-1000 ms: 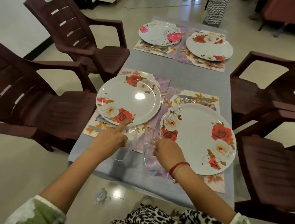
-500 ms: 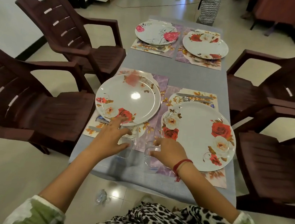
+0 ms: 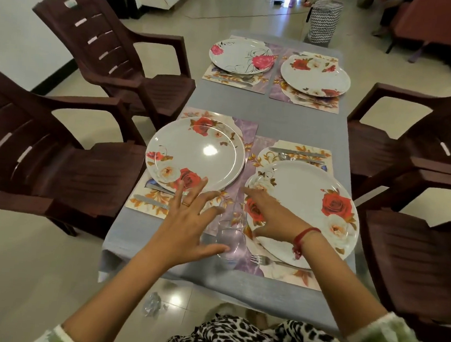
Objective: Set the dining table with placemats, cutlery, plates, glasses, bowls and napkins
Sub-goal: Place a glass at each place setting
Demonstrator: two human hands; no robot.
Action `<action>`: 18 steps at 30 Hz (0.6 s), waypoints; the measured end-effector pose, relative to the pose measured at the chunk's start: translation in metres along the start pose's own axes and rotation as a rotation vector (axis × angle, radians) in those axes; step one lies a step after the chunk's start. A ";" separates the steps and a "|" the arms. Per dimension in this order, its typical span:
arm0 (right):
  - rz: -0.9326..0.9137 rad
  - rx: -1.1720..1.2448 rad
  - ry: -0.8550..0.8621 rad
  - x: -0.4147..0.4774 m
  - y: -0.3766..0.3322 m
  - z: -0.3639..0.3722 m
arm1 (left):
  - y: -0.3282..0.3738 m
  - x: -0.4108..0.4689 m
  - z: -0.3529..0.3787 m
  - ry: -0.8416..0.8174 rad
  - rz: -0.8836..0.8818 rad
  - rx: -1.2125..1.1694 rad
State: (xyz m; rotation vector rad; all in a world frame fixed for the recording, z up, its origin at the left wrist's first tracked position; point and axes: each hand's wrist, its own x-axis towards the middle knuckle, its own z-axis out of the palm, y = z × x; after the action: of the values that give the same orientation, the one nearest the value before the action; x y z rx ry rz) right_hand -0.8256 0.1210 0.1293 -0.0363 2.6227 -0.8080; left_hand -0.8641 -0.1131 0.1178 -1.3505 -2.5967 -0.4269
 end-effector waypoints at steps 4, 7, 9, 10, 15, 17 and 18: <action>-0.144 0.062 -0.114 0.025 0.009 0.013 | 0.008 0.001 -0.001 0.003 -0.105 -0.025; -0.232 0.067 -0.129 0.033 0.015 0.017 | 0.013 -0.002 0.000 -0.018 -0.214 -0.001; -0.284 0.089 -0.127 0.037 0.019 0.017 | 0.022 -0.005 0.000 -0.016 -0.284 0.024; -0.308 0.104 -0.133 0.038 0.021 0.017 | 0.029 -0.008 0.000 0.008 -0.325 0.027; -0.316 0.303 -0.114 0.039 0.031 0.020 | 0.085 -0.028 0.020 0.226 -0.593 -0.057; -0.279 0.443 -0.060 0.040 0.036 0.023 | 0.107 -0.033 0.037 0.275 -0.736 -0.149; -0.257 0.522 -0.025 0.041 0.038 0.023 | 0.115 -0.034 0.045 0.285 -0.820 -0.205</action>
State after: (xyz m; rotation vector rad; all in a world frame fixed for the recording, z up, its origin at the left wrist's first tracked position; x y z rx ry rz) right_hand -0.8509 0.1343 0.0762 -0.2384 2.3313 -1.5430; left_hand -0.7517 -0.0610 0.0848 -0.1566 -2.7832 -0.9317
